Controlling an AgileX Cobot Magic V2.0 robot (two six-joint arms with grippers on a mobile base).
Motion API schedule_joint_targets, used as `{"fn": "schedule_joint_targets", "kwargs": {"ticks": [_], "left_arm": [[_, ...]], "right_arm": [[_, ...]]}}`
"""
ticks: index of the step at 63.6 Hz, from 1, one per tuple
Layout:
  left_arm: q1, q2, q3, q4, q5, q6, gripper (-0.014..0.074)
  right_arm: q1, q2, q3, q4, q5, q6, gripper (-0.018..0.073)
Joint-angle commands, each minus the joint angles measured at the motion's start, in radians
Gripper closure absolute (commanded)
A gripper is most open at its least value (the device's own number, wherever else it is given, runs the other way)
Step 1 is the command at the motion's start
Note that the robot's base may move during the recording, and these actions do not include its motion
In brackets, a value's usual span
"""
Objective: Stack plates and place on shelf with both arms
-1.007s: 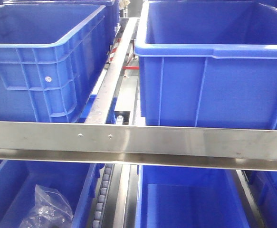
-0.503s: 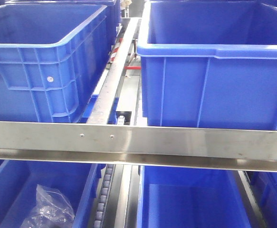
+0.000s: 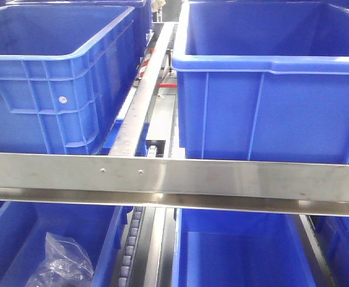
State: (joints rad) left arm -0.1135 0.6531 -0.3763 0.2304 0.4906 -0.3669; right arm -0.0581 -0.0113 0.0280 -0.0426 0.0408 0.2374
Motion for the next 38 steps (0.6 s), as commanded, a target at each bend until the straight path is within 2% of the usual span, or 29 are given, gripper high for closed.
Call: {"fn": "schedule_joint_targets", "kwargs": {"ticks": [1,38], "left_arm": [[0.003,0.004,-0.028,0.009,-0.064,-0.011,0.0500],[0.003,0.004,-0.028,0.009,-0.064,-0.011,0.0500]], "right_arm": [[-0.002,-0.018,0.002,0.000,-0.076,-0.011,0.0511],[-0.002,-0.018,0.002,0.000,-0.076,-0.011,0.0511]]}}
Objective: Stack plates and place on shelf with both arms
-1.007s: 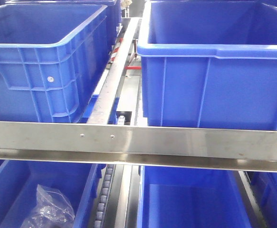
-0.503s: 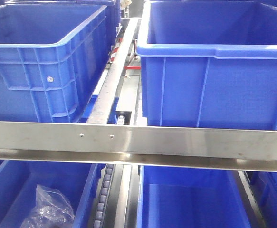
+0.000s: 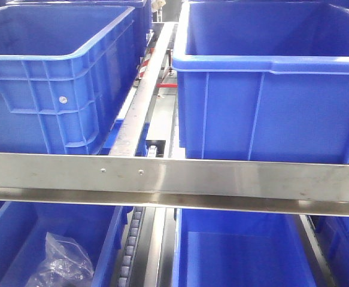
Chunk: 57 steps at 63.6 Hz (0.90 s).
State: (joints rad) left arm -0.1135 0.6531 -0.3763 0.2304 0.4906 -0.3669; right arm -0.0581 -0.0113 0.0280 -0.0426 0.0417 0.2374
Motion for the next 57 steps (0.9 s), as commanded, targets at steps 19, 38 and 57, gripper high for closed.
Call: {"fn": "schedule_joint_targets", "kwargs": {"ticks": [19,38,57], "left_arm": [[0.001,-0.087,0.021,0.051,-0.128,-0.010,0.0500],[0.003,-0.445,0.341,0.024,-0.513,-0.012,0.0500],[0.003,-0.645,0.387,0.041,-0.453,-0.012,0.0500]], "right_arm": [[-0.002,-0.018,0.002,0.000,-0.077,-0.011,0.0511],[-0.002,-0.018,0.002,0.000,-0.077,-0.011,0.0511],[-0.002,-0.018,0.002,0.000,-0.077,-0.011,0.0511]]}}
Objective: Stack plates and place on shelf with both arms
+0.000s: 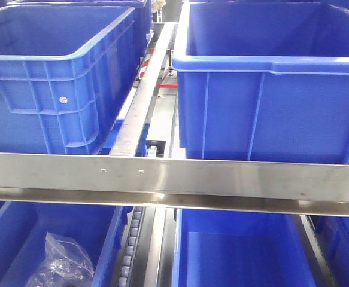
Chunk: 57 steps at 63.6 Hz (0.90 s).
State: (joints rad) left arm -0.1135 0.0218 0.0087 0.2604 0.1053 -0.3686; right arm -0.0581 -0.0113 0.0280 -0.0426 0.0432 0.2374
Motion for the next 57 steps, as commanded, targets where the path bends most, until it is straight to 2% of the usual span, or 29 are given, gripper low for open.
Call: {"fn": "schedule_joint_targets", "kwargs": {"ticks": [1,32,37,41,47,57], "left_arm": [[0.003,-0.023,0.002,0.013,-0.064,-0.010,0.0500],[0.003,-0.048,0.002,-0.002,-0.049,-0.010,0.0500],[0.003,-0.048,0.002,-0.035,-0.056,-0.007,0.0500],[0.003,-0.048,0.002,-0.092,-0.063,0.055,0.0500],[0.003,-0.048,0.002,-0.224,-0.088,0.237,0.0500],[0.003,-0.048,0.002,-0.228,-0.099,0.253,0.0500]], "right_arm": [[-0.002,-0.018,0.002,0.000,-0.078,-0.011,0.0511],[-0.002,-0.018,0.002,0.000,-0.078,-0.011,0.0511],[-0.002,-0.018,0.002,0.000,-0.078,-0.011,0.0511],[-0.002,-0.018,0.002,0.000,-0.078,-0.011,0.0511],[-0.002,-0.018,0.002,0.000,-0.078,-0.011,0.0511],[-0.002,-0.018,0.002,0.000,-0.078,-0.011,0.0511]]}}
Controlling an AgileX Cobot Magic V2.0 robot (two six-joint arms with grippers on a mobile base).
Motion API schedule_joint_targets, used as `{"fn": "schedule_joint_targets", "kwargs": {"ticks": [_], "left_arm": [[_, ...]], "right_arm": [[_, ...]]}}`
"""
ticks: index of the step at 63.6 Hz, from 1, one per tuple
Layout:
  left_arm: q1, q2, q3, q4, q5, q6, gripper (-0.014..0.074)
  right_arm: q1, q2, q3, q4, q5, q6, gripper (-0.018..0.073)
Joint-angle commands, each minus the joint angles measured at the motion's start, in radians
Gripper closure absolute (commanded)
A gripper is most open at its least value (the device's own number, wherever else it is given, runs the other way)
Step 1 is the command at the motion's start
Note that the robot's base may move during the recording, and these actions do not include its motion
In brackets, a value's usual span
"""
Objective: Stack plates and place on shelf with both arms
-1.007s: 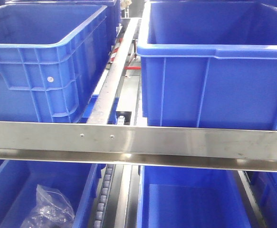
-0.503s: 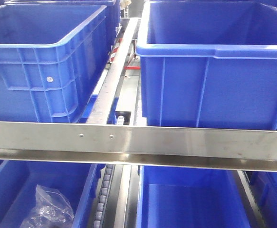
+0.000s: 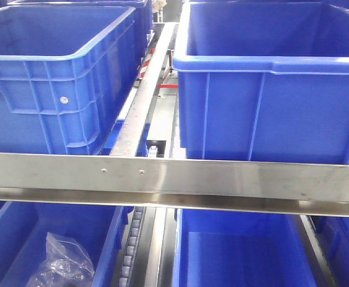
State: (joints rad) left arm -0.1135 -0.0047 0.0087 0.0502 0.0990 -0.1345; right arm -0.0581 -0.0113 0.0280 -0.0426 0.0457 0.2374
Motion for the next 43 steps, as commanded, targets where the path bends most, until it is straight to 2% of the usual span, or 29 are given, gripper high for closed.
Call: {"fn": "schedule_joint_targets", "kwargs": {"ticks": [1,43], "left_arm": [[0.003,-0.022,0.002,-0.018,-0.093,0.019,0.0500],[0.003,-0.022,0.002,-0.011,-0.093,0.017,0.0500]], "right_arm": [[-0.002,-0.018,0.002,0.000,-0.080,-0.011,0.0511],[-0.002,-0.018,0.002,0.000,-0.080,-0.011,0.0511]]}}
